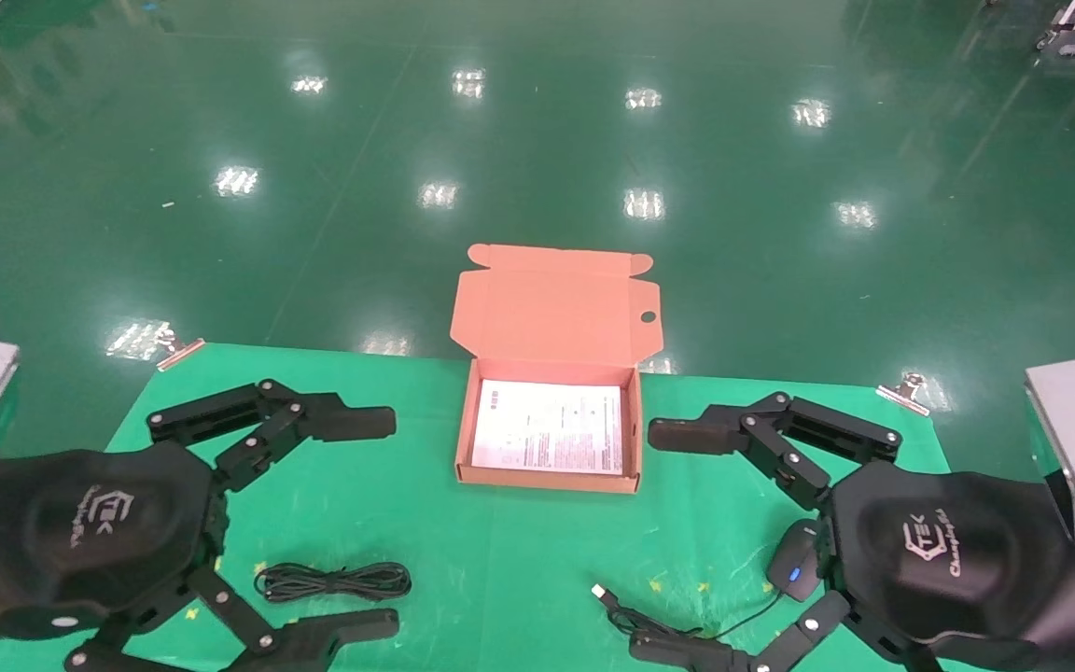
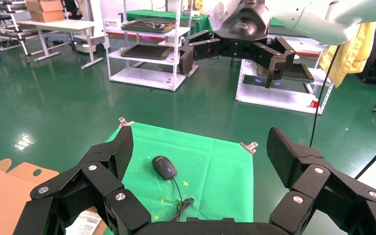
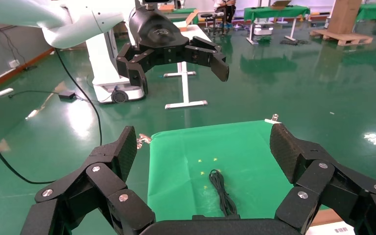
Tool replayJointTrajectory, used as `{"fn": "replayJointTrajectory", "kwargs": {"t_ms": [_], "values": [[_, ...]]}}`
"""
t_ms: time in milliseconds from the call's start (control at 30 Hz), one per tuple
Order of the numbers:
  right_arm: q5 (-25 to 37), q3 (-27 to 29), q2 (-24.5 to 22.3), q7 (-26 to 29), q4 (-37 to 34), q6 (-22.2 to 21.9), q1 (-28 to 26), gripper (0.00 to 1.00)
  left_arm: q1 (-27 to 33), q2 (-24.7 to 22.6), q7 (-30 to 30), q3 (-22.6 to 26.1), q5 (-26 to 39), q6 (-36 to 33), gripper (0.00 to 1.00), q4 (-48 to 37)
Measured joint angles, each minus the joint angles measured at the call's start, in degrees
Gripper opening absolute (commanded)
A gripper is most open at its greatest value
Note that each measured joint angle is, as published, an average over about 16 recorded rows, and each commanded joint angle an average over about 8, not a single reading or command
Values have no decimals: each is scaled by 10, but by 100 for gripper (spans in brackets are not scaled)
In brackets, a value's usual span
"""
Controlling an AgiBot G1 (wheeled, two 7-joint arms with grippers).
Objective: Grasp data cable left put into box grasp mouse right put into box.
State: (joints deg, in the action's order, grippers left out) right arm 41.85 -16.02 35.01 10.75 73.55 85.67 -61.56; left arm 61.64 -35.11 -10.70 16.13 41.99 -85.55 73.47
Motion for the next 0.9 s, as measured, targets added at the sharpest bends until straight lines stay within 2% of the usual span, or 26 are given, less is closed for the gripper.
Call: {"fn": "replayJointTrajectory", "kwargs": {"t_ms": [533,733,900], "values": [[16,-3,-4,-5,3,-3,-3,100,1,3,-2,3,8,0,100,2],[70,-13,-12,-29,14,-8,-16,100,17,7,-18,22,50,-2,100,11],[150,-32,-14,-68,27,-7,-43,100,48,3,-41,54,116,-8,100,19]]}}
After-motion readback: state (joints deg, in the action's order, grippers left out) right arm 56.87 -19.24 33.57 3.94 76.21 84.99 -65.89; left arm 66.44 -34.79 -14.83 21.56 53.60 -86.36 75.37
